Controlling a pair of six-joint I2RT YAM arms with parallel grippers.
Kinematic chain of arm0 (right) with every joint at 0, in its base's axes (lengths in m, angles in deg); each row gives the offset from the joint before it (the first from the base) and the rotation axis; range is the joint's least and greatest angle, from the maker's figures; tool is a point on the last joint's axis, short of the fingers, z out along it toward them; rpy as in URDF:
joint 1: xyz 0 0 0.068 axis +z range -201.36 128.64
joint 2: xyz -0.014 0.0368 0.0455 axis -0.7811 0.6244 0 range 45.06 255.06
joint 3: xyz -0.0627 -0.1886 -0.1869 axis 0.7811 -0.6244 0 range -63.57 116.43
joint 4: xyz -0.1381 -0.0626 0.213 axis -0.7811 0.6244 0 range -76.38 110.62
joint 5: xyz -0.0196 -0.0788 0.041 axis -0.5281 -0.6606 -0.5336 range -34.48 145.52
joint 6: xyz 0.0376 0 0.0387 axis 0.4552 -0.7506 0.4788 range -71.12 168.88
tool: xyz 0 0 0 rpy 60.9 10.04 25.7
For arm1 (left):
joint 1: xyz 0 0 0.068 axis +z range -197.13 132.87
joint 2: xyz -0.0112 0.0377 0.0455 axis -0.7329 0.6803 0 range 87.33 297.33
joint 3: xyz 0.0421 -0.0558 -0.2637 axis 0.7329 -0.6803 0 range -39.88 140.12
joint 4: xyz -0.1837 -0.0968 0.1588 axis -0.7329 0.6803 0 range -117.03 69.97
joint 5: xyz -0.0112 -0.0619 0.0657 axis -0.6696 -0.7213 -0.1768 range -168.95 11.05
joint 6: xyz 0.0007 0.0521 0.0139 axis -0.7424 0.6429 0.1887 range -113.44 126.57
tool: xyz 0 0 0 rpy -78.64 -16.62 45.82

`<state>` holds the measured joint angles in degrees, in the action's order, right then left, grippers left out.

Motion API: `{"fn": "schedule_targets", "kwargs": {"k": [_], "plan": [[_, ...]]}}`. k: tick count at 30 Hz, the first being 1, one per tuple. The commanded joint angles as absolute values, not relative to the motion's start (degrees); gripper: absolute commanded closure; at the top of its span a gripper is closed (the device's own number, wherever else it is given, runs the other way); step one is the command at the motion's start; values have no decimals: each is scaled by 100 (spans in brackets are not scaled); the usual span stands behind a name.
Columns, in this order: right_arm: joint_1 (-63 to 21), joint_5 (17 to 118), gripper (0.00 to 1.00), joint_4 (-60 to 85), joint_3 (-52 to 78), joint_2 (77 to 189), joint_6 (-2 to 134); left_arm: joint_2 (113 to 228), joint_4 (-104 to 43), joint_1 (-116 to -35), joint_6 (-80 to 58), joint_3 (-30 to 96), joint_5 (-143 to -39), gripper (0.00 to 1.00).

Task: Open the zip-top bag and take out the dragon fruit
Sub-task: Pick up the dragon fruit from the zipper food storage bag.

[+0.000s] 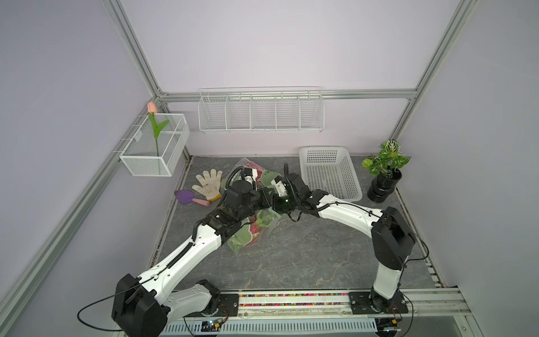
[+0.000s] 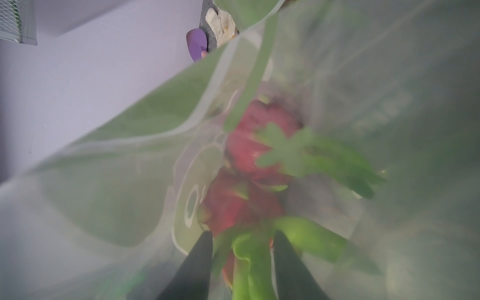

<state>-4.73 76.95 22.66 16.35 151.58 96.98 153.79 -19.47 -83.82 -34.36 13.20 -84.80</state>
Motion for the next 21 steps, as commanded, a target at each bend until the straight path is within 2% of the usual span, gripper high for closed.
{"fn": "schedule_targets", "kwargs": {"k": [1, 10, 12, 21], "plan": [[-440, 7858, 58, 2084, 1771, 15340, 9850, 15485, -2140, -8384, -3605, 1271, -8543, 100], [-443, 7898, 69, 1884, 1730, 15456, 9923, 15554, -2170, -8380, -3685, 1272, -8519, 100], [-443, 7907, 76, 1829, 1720, 15479, 9924, 15537, -2151, -8385, -3677, 1268, -8511, 100], [-435, 7827, 91, 1687, 1522, 15216, 9713, 15347, -1840, -8378, -3647, 1286, -8170, 100]]}}
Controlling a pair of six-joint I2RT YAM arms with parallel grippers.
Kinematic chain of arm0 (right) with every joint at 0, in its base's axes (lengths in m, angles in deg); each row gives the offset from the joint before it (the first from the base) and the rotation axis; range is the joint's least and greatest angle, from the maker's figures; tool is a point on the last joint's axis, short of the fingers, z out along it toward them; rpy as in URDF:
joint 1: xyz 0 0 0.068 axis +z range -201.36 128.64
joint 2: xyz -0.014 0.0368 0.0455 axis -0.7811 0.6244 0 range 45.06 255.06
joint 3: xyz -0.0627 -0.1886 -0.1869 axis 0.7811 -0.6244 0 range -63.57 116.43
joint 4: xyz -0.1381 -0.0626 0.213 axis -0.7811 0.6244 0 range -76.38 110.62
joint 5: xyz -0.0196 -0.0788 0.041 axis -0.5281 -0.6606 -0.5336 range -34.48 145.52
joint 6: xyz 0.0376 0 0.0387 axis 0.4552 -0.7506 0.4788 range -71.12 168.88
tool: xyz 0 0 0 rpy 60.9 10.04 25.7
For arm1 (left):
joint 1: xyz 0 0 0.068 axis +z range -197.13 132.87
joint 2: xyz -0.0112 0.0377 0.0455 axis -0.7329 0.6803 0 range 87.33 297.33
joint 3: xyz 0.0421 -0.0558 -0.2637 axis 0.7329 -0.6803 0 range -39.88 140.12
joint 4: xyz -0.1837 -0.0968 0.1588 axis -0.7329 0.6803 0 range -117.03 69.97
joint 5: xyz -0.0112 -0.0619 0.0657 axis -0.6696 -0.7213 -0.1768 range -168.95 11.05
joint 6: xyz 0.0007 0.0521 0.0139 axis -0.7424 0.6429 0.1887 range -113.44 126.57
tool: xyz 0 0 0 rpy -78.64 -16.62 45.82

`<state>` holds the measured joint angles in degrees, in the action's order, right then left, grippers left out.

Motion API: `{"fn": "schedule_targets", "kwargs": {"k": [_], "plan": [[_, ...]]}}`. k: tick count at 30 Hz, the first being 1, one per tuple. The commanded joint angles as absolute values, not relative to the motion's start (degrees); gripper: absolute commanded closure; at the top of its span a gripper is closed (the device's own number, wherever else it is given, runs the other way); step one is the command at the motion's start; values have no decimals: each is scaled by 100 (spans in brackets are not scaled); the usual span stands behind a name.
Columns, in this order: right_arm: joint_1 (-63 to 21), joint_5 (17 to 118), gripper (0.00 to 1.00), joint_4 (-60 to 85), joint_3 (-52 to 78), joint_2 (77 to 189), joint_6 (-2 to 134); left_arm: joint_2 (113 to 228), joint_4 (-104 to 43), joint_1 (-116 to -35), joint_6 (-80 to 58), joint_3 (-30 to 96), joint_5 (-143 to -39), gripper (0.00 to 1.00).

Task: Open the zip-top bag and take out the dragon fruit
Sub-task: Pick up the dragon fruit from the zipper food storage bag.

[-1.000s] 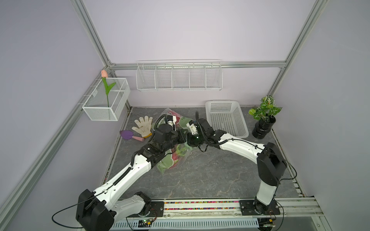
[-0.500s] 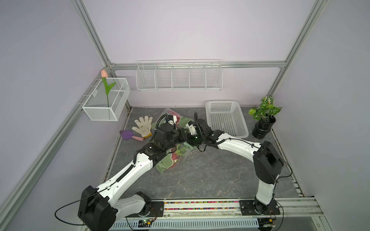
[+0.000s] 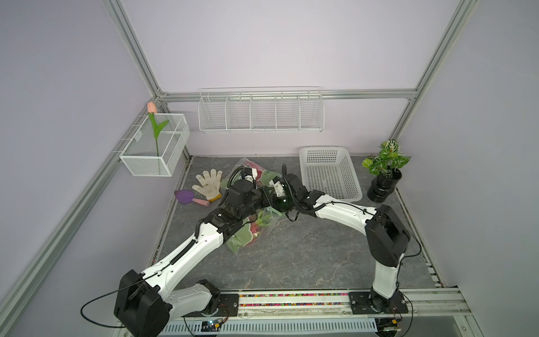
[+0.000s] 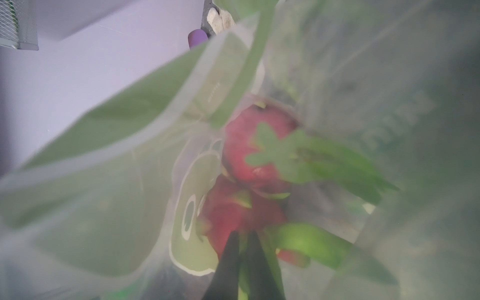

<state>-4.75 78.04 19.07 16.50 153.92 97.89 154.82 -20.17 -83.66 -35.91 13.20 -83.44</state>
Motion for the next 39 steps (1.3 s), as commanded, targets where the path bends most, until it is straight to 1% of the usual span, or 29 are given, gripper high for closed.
{"fn": "schedule_targets", "kwargs": {"k": [1, 14, 39], "plan": [[-439, 7820, 92, 1687, 1506, 15171, 9674, 15312, -1804, -8384, -3621, 1286, -8099, 100], [-401, 7890, 93, 1995, 1457, 14560, 9069, 14733, -1118, -8321, -3433, 1281, -7321, 100], [-353, 7474, 93, 3183, 1719, 13417, 7804, 14313, -784, -8176, -3264, 1119, -7270, 100]]}}
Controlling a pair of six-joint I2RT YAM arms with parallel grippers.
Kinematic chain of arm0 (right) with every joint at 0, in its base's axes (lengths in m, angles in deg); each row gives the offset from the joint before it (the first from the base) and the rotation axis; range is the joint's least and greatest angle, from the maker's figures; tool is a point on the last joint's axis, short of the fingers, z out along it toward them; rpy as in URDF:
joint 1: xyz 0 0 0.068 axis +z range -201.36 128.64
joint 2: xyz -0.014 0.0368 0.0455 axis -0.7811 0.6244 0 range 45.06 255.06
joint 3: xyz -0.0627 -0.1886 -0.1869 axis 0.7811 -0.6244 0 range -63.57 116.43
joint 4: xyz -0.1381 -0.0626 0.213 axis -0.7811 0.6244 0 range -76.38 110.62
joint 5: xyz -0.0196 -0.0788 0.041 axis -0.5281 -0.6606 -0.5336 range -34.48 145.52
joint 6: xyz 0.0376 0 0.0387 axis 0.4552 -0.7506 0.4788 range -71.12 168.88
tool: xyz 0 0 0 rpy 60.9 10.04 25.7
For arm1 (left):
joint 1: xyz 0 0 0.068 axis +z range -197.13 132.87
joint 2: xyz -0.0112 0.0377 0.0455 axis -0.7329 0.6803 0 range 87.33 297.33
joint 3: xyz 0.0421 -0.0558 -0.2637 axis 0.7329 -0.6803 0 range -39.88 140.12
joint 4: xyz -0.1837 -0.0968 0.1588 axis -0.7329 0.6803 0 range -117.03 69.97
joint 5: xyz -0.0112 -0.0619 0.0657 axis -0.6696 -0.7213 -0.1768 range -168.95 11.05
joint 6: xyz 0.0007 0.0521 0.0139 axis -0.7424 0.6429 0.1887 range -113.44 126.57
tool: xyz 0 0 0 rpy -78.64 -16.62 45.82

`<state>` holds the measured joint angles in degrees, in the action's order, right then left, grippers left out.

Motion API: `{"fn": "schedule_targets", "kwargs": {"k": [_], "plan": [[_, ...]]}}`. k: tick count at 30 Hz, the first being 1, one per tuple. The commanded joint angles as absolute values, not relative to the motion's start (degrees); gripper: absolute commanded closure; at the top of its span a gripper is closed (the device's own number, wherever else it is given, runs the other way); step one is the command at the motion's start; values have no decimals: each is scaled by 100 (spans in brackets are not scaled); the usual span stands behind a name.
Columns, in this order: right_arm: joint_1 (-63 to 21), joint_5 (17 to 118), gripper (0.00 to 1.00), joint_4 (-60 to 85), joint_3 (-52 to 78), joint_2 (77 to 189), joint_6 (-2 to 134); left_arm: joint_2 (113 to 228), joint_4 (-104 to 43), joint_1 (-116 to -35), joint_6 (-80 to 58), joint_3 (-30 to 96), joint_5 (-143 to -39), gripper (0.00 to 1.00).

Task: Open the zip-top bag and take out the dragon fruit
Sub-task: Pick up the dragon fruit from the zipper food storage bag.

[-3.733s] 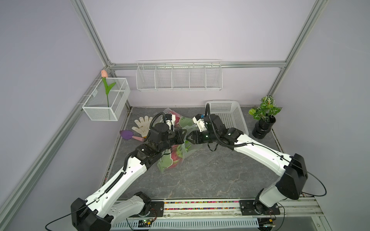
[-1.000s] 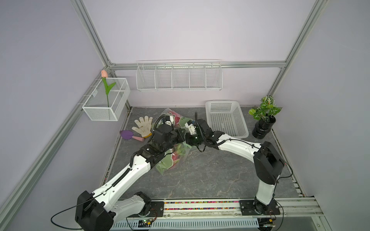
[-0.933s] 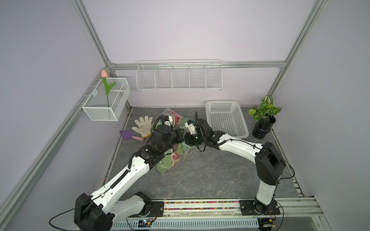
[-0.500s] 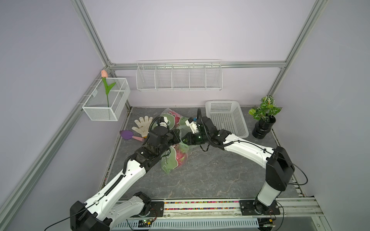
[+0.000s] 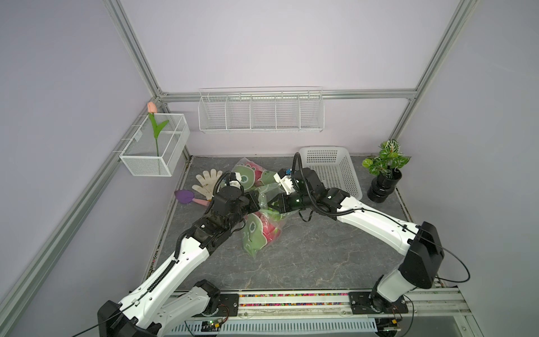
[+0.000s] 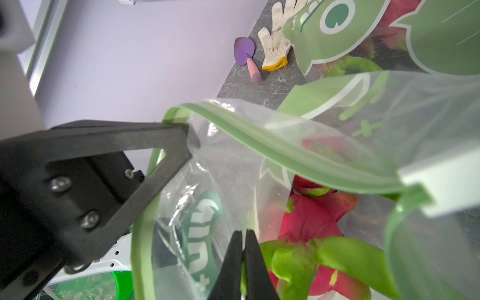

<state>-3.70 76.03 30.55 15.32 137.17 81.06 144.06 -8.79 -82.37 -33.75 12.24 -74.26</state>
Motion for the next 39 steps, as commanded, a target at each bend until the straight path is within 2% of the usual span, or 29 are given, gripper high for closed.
{"fn": "schedule_targets", "kwargs": {"k": [1, 18, 39], "plan": [[-350, 7434, 93, 3232, 1735, 13382, 7761, 14301, -774, -8179, -3239, 1120, -7275, 100], [-453, 6837, 93, 3524, 2163, 12993, 7398, 14180, -711, -8163, -2939, 1224, -7768, 100], [-657, 7240, 93, 3269, 2379, 12597, 7450, 14143, -435, -8143, -2839, 1521, -8007, 100]]}}
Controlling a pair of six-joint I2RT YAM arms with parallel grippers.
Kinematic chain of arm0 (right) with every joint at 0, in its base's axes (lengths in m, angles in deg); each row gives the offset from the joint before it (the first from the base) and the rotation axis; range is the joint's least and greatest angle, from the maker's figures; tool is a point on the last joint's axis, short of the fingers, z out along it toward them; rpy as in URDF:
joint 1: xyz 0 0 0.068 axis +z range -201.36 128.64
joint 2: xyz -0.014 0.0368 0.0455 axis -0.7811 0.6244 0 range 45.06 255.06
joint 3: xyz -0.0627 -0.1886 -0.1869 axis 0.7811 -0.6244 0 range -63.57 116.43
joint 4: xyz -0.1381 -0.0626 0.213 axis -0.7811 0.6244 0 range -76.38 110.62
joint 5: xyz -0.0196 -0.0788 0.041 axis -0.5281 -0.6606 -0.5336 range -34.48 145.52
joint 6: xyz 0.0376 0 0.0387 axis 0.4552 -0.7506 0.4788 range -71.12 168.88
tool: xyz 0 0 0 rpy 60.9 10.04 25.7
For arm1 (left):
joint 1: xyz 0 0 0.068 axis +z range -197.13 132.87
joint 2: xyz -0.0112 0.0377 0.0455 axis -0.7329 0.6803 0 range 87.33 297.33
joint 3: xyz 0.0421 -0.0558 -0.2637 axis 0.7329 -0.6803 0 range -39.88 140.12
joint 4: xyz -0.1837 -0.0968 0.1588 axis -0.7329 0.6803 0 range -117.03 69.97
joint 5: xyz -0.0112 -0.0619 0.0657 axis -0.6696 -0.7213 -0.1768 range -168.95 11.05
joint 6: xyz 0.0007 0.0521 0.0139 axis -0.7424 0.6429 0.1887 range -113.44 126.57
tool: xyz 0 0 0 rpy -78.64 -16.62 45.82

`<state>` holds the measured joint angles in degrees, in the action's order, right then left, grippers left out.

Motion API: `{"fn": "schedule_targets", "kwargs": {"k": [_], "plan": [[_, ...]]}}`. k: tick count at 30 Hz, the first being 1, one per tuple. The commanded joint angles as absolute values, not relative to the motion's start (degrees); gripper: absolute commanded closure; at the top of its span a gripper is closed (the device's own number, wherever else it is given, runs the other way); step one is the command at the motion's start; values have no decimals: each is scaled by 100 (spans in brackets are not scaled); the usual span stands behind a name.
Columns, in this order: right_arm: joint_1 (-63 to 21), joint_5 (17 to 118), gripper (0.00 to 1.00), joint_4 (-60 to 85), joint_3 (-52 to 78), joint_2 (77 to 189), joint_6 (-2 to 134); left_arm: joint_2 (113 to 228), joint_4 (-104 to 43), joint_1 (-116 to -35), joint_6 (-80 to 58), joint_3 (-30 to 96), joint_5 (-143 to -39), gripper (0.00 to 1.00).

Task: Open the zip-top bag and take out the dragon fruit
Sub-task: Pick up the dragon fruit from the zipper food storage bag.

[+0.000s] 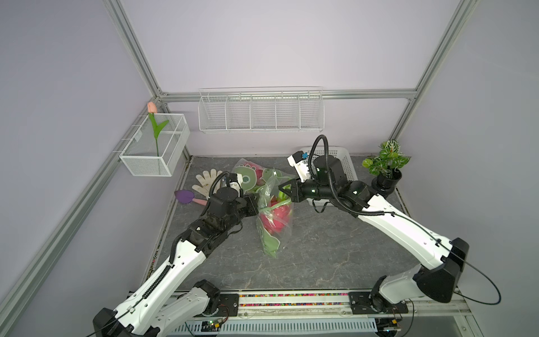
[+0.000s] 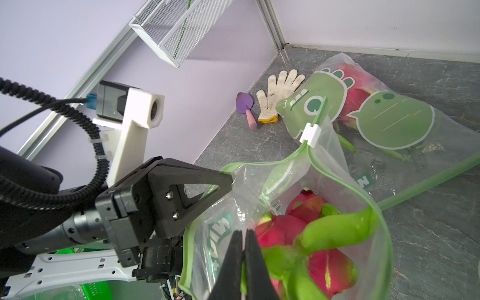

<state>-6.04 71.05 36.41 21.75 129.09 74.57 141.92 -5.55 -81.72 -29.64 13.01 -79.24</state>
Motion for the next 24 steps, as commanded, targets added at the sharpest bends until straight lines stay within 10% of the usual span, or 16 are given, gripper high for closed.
{"fn": "schedule_targets", "kwargs": {"k": [1, 24], "plan": [[-663, 7247, 93, 3277, 2394, 12570, 7433, 14149, -391, -8147, -2808, 1544, -7992, 100], [-761, 7475, 93, 3410, 2742, 12668, 7218, 14211, -1, -8147, -2510, 2141, -8046, 81]]}}
